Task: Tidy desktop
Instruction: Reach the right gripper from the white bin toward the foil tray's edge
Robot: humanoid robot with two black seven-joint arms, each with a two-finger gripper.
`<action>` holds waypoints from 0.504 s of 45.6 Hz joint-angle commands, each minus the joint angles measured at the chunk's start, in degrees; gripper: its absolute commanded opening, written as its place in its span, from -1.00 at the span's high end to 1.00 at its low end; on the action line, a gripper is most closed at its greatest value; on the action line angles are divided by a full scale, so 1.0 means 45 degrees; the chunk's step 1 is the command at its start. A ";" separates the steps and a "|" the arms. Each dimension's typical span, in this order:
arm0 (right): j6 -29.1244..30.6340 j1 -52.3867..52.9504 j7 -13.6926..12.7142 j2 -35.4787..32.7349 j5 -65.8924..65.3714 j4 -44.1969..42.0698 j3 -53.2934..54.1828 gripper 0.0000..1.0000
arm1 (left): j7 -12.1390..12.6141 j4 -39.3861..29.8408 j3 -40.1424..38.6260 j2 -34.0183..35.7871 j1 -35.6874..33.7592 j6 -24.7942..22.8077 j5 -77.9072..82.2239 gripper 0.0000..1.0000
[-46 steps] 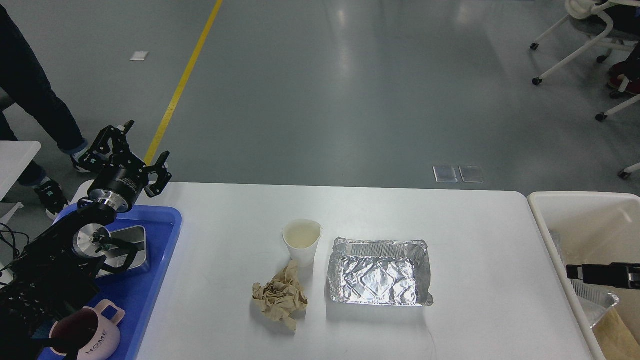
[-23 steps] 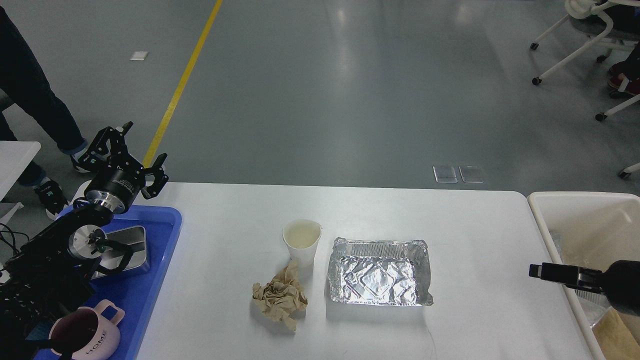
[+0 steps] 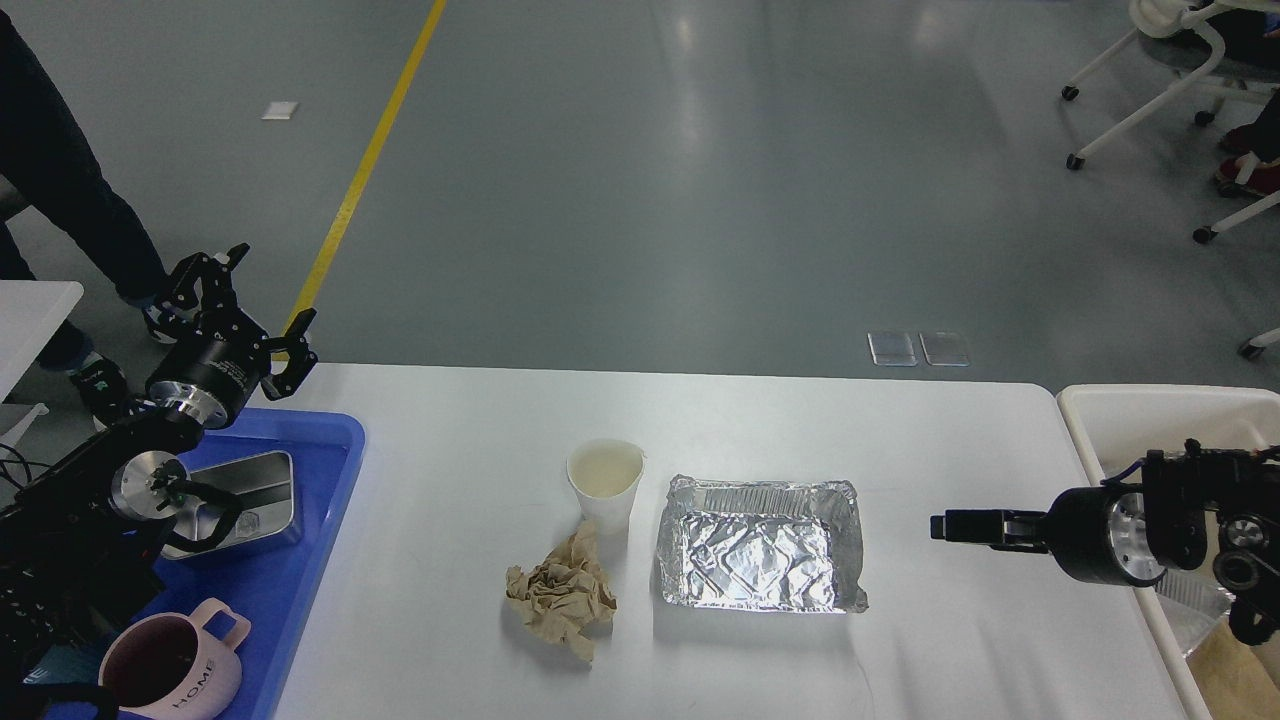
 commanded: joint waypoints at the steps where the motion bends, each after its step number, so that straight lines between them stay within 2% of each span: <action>1: 0.0588 0.0309 -0.0087 0.0820 0.0004 -0.0618 -0.0063 -1.00 | 0.0039 0.0000 0.0036 0.0014 0.0072 0.0005 0.0000 -0.94; 7: 0.1702 0.0778 -0.0340 0.1425 -0.0035 -0.1048 -0.0082 -1.00 | 0.0039 0.0000 0.0192 0.0014 0.0072 0.0005 0.0000 -0.94; 12: 0.1976 0.1187 -0.0751 0.2089 -0.0016 -0.1516 -0.0102 -1.00 | 0.0039 0.0000 0.0231 -0.0005 0.0072 0.0005 0.0000 -0.94; 23: 0.2270 0.2691 -0.1083 0.3046 -0.0016 -0.3020 -0.1176 -1.00 | 0.0039 0.0000 0.0426 0.0014 0.0111 -0.0034 0.0000 -0.94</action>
